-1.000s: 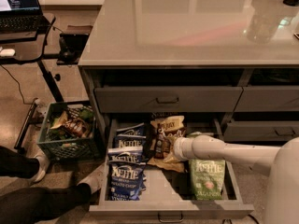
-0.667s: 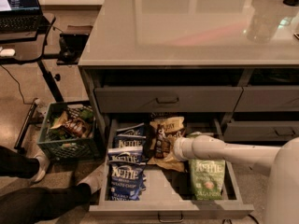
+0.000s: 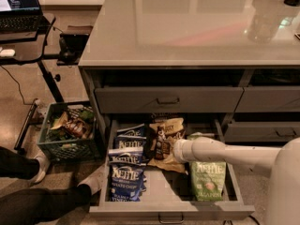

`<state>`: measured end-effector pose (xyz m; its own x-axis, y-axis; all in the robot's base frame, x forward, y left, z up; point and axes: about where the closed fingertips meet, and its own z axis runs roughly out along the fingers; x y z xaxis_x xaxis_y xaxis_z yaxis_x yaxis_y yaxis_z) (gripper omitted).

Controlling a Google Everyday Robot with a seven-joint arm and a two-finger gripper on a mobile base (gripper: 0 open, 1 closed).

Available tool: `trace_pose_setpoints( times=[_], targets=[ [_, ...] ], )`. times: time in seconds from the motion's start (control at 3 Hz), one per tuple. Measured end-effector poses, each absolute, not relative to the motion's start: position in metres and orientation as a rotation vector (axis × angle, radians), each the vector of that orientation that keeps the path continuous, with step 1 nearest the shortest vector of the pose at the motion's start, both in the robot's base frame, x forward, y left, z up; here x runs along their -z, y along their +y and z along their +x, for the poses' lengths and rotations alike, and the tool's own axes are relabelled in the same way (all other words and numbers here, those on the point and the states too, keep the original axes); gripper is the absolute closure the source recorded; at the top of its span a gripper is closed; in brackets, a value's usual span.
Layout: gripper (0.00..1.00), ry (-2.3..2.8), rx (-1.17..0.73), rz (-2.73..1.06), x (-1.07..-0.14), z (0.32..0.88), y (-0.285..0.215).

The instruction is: Pick brown chip bag from middle drawer and place on counter

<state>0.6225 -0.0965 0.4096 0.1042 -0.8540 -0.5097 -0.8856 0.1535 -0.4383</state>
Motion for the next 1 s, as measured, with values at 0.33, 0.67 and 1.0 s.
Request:
trace_pose_setpoints(
  times=[0.33, 0.67, 1.0],
  targets=[
    [1.00, 1.666, -0.053, -1.677, -0.439, 0.597, -0.093],
    [1.00, 1.564, -0.047, -1.681, -0.502, 0.562, -0.092],
    [1.00, 1.470, -0.047, -1.651, -0.564, 0.539, -0.093]
  ],
)
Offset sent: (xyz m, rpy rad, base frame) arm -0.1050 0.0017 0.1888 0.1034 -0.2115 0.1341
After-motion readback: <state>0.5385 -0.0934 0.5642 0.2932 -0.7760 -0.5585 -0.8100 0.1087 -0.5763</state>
